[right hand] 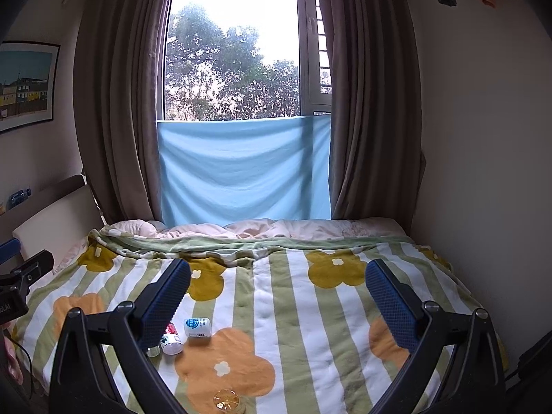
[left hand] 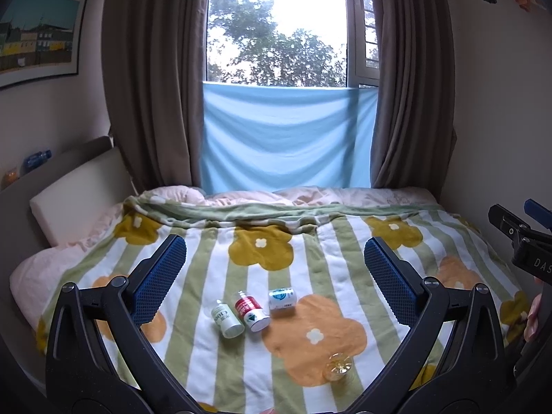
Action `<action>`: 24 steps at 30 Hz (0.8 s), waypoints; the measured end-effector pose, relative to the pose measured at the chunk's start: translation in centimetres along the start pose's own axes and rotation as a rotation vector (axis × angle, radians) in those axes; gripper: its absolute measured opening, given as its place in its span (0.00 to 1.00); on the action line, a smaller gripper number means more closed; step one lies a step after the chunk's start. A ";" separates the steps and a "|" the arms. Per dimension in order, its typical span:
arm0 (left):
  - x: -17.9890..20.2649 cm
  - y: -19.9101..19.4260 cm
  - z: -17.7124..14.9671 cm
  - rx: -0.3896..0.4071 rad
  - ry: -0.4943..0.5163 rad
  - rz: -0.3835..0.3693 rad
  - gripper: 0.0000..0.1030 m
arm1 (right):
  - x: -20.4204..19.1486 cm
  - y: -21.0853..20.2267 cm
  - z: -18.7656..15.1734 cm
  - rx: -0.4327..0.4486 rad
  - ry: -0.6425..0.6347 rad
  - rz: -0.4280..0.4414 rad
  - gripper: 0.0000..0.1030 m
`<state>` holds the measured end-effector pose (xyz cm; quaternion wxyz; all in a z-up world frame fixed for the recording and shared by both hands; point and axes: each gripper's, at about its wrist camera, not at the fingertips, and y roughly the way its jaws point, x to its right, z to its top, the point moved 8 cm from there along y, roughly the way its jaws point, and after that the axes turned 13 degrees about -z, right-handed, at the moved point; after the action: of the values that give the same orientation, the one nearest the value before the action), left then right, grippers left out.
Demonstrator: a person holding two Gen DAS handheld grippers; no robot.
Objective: Flip cup upside down
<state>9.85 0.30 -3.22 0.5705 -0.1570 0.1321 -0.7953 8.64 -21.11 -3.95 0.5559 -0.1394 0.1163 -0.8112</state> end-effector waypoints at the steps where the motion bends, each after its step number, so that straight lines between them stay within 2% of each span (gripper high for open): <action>1: 0.0 0.0 0.0 0.000 -0.001 -0.003 1.00 | 0.0 -0.1 0.0 0.001 0.001 0.000 0.98; 16: 0.7 0.1 -0.1 -0.015 0.001 -0.003 1.00 | 0.2 -0.1 0.1 -0.003 0.000 -0.002 0.98; 20: 0.9 -0.3 0.1 0.005 0.027 0.022 1.00 | 0.3 0.0 0.2 -0.002 0.000 -0.001 0.98; 24: 1.6 -0.4 0.2 0.021 0.047 0.017 1.00 | 0.2 0.0 0.2 -0.004 -0.001 -0.001 0.98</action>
<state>9.11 -1.08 -2.70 0.5754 -0.1310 0.1384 -0.7954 8.60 -21.28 -3.75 0.5551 -0.1410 0.1173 -0.8113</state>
